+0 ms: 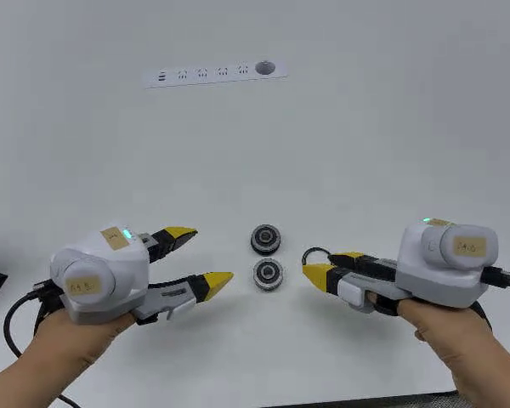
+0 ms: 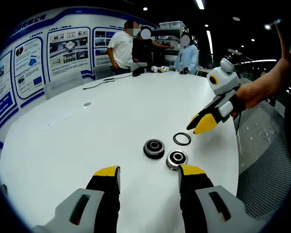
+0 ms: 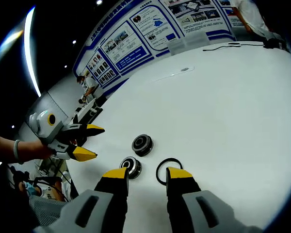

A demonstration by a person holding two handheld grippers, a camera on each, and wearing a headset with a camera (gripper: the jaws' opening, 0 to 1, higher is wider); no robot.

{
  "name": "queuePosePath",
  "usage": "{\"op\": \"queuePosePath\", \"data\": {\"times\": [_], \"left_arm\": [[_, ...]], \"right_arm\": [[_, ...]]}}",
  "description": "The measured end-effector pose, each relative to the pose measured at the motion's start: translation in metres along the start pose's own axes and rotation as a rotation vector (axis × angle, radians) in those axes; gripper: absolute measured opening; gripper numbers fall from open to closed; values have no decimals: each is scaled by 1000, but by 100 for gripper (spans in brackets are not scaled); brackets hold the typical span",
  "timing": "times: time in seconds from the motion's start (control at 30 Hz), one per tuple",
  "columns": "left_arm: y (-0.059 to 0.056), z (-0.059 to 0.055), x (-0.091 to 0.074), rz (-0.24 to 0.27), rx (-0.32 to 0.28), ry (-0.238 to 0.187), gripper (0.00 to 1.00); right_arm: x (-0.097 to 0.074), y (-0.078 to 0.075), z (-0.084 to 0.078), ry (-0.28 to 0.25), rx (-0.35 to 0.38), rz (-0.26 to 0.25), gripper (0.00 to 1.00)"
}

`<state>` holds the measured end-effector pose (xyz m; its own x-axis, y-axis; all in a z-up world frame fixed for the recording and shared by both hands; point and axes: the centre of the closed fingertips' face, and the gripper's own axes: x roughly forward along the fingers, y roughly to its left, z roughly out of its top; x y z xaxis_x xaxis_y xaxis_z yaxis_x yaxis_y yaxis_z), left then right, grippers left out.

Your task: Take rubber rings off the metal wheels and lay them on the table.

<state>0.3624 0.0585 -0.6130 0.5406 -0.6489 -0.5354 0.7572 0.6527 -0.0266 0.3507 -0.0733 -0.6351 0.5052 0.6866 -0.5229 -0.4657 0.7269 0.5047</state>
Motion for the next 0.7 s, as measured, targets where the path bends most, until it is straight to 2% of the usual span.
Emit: {"op": "queuePosePath", "data": {"times": [0.53,0.7], "left_arm": [[0,15,17,-22,56,10,35],[0,18,26,-34,76,28,30]], "right_arm": [[3,10,4,-11,1,26,31],[4,11,4,-9,4,31,31]]}}
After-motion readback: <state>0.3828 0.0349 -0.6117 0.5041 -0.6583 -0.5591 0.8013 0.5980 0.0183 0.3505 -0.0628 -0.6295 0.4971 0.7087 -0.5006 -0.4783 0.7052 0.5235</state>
